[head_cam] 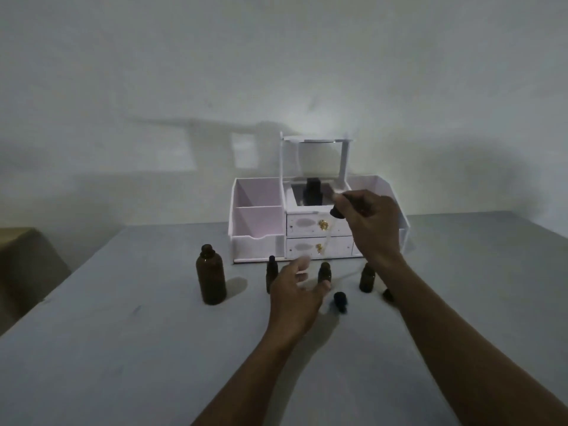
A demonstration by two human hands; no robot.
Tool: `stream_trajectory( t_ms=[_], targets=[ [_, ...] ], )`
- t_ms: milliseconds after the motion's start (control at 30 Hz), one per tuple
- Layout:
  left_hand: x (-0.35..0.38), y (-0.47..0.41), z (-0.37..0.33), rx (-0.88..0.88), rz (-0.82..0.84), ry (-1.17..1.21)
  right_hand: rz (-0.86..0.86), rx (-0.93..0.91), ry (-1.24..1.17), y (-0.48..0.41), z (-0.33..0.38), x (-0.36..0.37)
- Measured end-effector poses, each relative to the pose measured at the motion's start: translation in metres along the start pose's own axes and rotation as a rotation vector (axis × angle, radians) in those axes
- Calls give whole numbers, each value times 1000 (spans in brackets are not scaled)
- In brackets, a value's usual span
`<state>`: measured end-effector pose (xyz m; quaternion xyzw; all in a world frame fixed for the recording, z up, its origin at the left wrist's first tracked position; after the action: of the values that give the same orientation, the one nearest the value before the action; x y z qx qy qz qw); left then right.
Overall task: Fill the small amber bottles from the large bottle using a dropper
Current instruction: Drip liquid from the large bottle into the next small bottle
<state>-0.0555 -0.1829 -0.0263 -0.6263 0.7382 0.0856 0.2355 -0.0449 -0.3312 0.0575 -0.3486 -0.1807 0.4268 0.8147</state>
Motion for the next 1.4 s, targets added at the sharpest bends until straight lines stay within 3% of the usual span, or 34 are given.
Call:
stream_trajectory(
  t_ms=[567,1400],
  targets=[
    [19,-23,2,74,2,-128,41,34,58,1,-26,-2],
    [19,-24,8,108,-10,-100,113,14,33,3,-17,-1]
  ],
)
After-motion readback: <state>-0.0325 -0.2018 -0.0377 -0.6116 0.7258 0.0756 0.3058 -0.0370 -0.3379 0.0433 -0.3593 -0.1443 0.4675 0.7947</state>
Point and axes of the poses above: each hand's wrist, its own y-axis away from the middle knuckle, its own x-axis out of the palm, z = x × y, the point moved 1 cm from there along -y, towards the middle knuckle, and after that the axes turned 12 degrees about -y, right-handed, at the moved point
